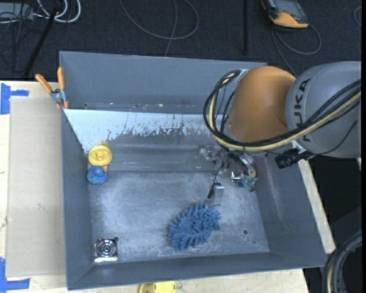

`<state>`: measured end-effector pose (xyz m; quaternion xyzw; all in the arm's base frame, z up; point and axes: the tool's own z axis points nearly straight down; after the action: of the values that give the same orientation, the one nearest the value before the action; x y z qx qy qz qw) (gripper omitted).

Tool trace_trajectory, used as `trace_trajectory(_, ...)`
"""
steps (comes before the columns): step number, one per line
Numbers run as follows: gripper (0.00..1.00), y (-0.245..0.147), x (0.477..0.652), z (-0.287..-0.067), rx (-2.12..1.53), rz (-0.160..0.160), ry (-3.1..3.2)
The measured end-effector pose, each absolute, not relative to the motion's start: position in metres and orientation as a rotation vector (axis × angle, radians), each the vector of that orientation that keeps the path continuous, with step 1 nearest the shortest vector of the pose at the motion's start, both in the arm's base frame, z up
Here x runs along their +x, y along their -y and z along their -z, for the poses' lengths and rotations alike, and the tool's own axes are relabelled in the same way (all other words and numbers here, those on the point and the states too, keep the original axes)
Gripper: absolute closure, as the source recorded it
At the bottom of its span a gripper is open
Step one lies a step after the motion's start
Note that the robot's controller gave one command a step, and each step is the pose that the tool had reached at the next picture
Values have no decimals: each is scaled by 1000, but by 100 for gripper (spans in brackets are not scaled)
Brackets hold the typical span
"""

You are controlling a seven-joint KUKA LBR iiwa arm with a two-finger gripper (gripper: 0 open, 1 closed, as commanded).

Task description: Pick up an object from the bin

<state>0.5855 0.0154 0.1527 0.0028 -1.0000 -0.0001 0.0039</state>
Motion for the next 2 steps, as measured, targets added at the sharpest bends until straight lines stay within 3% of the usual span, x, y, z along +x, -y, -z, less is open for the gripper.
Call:
trace_trajectory(1,0,-15,587,-157,8,1,3141)
trace_trajectory(2,0,-14,564,-119,120,0,3143)
